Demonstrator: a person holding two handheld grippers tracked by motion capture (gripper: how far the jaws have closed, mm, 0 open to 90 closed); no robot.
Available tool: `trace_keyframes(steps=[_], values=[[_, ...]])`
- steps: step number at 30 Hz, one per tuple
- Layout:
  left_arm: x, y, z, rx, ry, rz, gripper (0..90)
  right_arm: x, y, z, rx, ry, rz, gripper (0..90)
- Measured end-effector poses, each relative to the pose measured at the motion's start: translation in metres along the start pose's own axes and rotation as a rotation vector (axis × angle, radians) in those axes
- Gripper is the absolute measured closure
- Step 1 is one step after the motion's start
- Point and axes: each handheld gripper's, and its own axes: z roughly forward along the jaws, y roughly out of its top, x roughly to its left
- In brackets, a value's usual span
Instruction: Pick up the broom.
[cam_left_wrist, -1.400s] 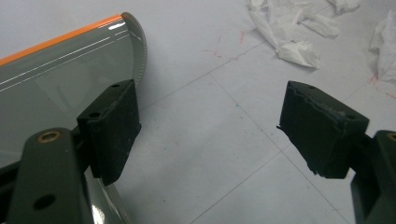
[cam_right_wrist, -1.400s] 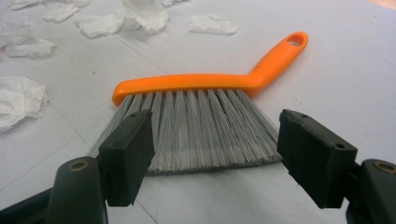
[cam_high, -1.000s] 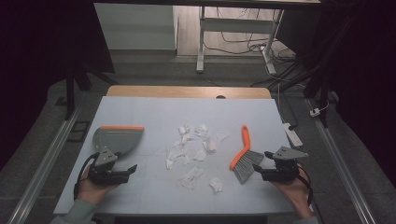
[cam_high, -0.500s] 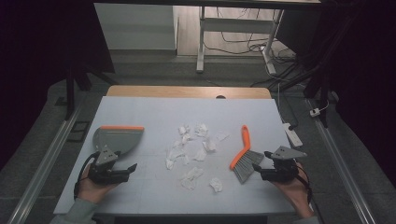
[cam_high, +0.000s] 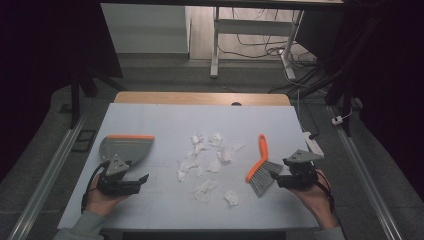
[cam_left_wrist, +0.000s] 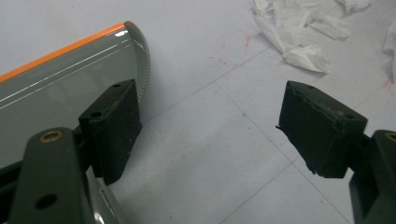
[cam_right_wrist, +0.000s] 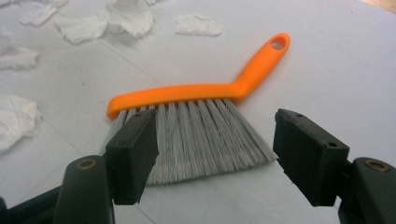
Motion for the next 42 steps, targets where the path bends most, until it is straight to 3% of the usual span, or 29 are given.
trace_keyframes(steps=[4, 9, 15, 22, 33, 42], values=[[-0.001, 0.002, 0.002, 0.007, 0.001, 0.005, 21.8, -0.001, 0.015, 0.001, 0.035, 0.010, 0.018, 31.3], [0.000, 0.001, 0.002, 0.017, 0.012, 0.002, 21.8, -0.002, 0.033, 0.003, 0.085, -0.010, 0.039, 32.6], [-0.001, 0.000, 0.000, 0.011, 0.019, 0.006, 21.8, 0.001, 0.069, 0.012, 0.183, -0.015, 0.059, 33.5], [-0.001, -0.003, -0.001, 0.005, 0.020, 0.012, 21.8, -0.002, 0.097, 0.031, 0.273, -0.035, 0.129, 34.0], [-0.003, -0.005, -0.002, 0.004, 0.016, 0.018, 21.7, -0.017, 0.108, 0.072, 0.465, -0.107, 0.191, 33.7], [-0.003, -0.005, -0.001, 0.006, 0.011, 0.026, 21.5, -0.037, 0.100, 0.101, 0.544, -0.119, 0.288, 32.8]])
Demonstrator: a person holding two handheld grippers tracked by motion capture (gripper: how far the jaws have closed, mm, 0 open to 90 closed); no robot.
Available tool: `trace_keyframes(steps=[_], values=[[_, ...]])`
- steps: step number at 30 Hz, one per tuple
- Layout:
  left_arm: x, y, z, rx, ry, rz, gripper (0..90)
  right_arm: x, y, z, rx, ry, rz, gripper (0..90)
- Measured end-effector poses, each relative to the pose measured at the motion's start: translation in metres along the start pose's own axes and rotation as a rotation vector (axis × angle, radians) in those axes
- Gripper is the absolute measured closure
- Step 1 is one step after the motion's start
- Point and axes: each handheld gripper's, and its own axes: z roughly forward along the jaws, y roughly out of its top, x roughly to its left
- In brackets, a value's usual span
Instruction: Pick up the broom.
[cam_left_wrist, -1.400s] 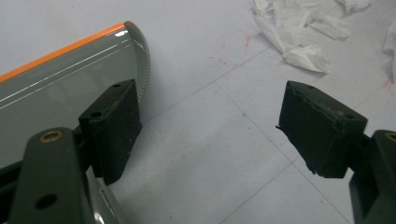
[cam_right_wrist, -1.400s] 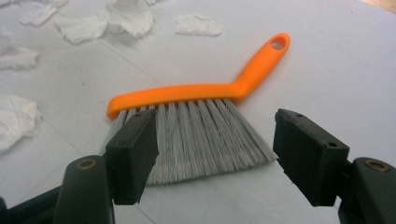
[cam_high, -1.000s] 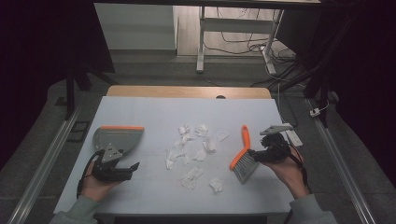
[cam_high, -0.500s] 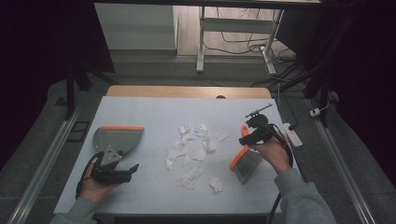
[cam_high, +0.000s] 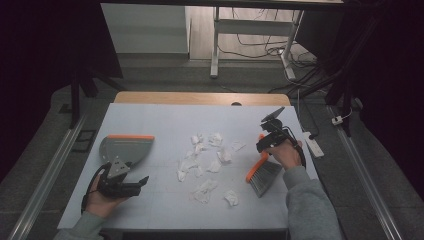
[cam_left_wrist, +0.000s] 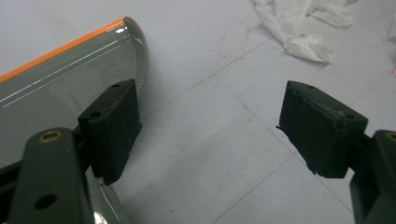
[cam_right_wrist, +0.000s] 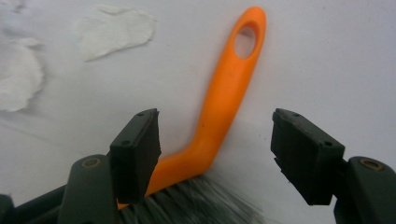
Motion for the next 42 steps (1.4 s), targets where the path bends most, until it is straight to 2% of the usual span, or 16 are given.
trace_keyframes(steps=[8, 14, 16, 20, 22, 26, 28, 33, 37, 42], values=[[0.001, -0.001, -0.001, -0.003, -0.002, -0.002, 21.4, 0.002, 0.001, 0.023, 0.067, 0.000, 0.036, 35.2], [0.001, -0.001, 0.000, -0.001, -0.003, 0.001, 21.3, 0.004, 0.000, 0.028, 0.092, -0.024, 0.054, 41.3], [0.001, -0.001, -0.001, -0.002, -0.003, 0.001, 21.3, 0.004, -0.002, 0.030, 0.101, -0.020, 0.072, 44.2], [0.001, -0.001, -0.001, -0.004, -0.002, 0.000, 21.3, 0.001, -0.004, 0.033, 0.134, 0.023, 0.103, 53.5], [0.001, -0.001, -0.001, -0.003, -0.001, 0.000, 21.3, 0.002, -0.004, 0.033, 0.134, 0.031, 0.119, 57.5], [0.001, -0.001, -0.001, -0.001, -0.003, 0.004, 21.3, 0.004, -0.004, 0.033, 0.137, 0.001, 0.153, 62.9], [0.000, -0.001, -0.001, -0.001, -0.001, 0.006, 21.2, 0.004, -0.004, 0.033, 0.132, -0.011, 0.159, 68.8], [0.000, -0.001, -0.002, -0.002, -0.001, 0.005, 21.2, 0.003, -0.004, 0.033, 0.127, -0.004, 0.158, 70.2], [0.001, -0.001, -0.001, -0.001, -0.001, 0.004, 21.2, -0.002, -0.006, 0.031, 0.110, 0.016, 0.145, 70.5], [0.001, -0.001, 0.000, 0.006, 0.001, 0.003, 21.2, -0.014, -0.011, 0.023, 0.069, 0.100, 0.131, 70.7]])
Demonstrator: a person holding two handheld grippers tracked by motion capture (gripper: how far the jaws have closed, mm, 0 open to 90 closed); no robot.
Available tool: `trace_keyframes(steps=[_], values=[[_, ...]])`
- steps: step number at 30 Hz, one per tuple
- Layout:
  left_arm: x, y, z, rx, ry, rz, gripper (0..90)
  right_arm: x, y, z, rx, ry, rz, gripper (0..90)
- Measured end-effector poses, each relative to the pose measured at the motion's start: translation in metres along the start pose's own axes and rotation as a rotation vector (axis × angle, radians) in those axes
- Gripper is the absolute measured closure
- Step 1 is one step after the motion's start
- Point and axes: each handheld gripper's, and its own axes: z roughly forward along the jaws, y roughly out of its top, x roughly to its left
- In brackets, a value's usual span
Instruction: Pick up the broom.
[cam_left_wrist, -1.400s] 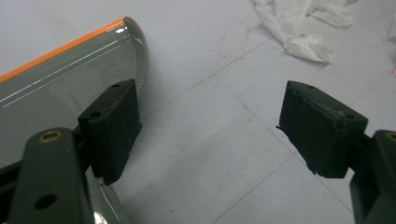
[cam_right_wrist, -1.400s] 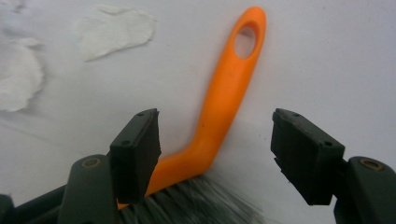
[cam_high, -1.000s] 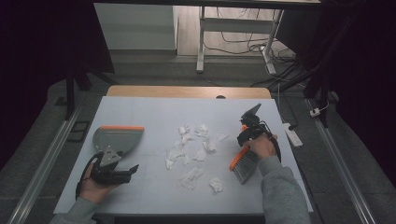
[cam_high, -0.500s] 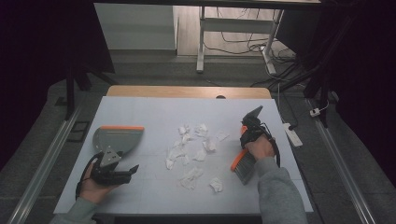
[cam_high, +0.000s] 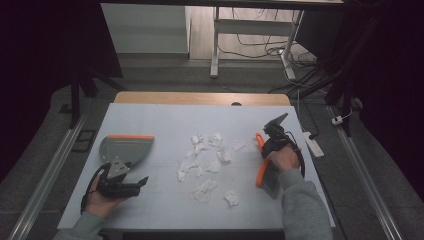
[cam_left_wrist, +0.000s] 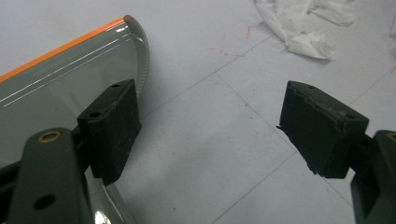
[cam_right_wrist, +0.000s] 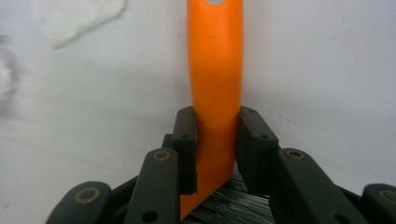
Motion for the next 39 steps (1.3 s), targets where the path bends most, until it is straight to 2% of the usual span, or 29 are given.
trace_keyframes(steps=[7, 13, 14, 15, 17, 26, 29, 39], values=[[0.000, 0.000, 0.001, 0.006, 0.010, 0.000, 21.1, -0.012, -0.012, -0.024, -0.101, 0.119, -0.008, 70.7], [-0.001, 0.000, 0.003, 0.007, 0.021, 0.000, 21.1, -0.021, -0.027, -0.043, -0.243, 0.244, -0.008, 70.7], [-0.001, 0.001, 0.003, 0.010, 0.023, 0.000, 21.1, -0.022, -0.030, -0.046, -0.267, 0.255, -0.011, 70.7], [-0.001, 0.001, 0.003, 0.010, 0.023, 0.000, 21.1, -0.022, -0.030, -0.046, -0.267, 0.255, -0.011, 70.7], [-0.002, 0.001, 0.004, 0.014, 0.028, 0.002, 21.1, -0.026, -0.037, -0.051, -0.340, 0.293, -0.019, 70.7], [-0.008, 0.007, 0.010, 0.020, 0.041, 0.023, 21.1, -0.033, -0.057, -0.068, -0.579, 0.355, -0.055, 70.7], [-0.010, 0.010, 0.011, 0.015, 0.040, 0.031, 21.1, -0.033, -0.060, -0.072, -0.628, 0.378, -0.065, 70.7], [-0.017, 0.020, 0.014, 0.004, 0.036, 0.042, 21.2, -0.019, -0.061, -0.077, -0.702, 0.432, -0.089, 70.7]])
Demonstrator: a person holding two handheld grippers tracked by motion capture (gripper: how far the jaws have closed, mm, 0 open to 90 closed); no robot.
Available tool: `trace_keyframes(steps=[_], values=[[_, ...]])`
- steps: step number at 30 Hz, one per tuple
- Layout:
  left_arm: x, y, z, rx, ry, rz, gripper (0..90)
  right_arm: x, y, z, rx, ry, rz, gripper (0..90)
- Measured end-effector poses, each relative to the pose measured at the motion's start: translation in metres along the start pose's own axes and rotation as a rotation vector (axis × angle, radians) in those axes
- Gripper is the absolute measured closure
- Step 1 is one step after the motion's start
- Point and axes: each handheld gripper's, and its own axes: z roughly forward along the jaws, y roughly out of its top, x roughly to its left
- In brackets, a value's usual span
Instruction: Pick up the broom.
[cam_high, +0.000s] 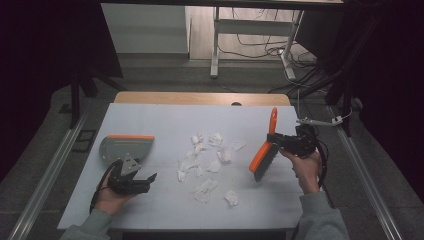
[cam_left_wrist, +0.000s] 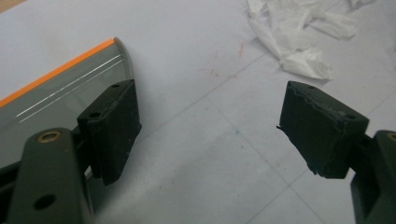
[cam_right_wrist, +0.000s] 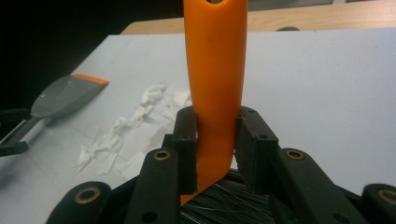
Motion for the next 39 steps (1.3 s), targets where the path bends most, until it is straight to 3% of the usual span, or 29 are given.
trace_keyframes(steps=[10, 14, 23, 39], values=[[-0.009, 0.015, 0.005, -0.016, -0.005, 0.016, 21.3, 0.016, 0.001, 0.006, -0.079, 0.062, -0.010, 70.6], [-0.016, 0.024, 0.008, -0.035, -0.026, 0.026, 21.5, 0.023, -0.001, 0.010, -0.100, 0.072, -0.016, 70.6], [-0.031, 0.041, 0.014, -0.058, -0.066, 0.054, 21.6, 0.038, -0.004, 0.024, -0.120, 0.132, -0.004, 70.6], [-0.060, 0.067, 0.025, -0.096, -0.144, 0.098, 21.9, 0.067, -0.010, 0.046, -0.158, 0.177, 0.011, 70.6]])
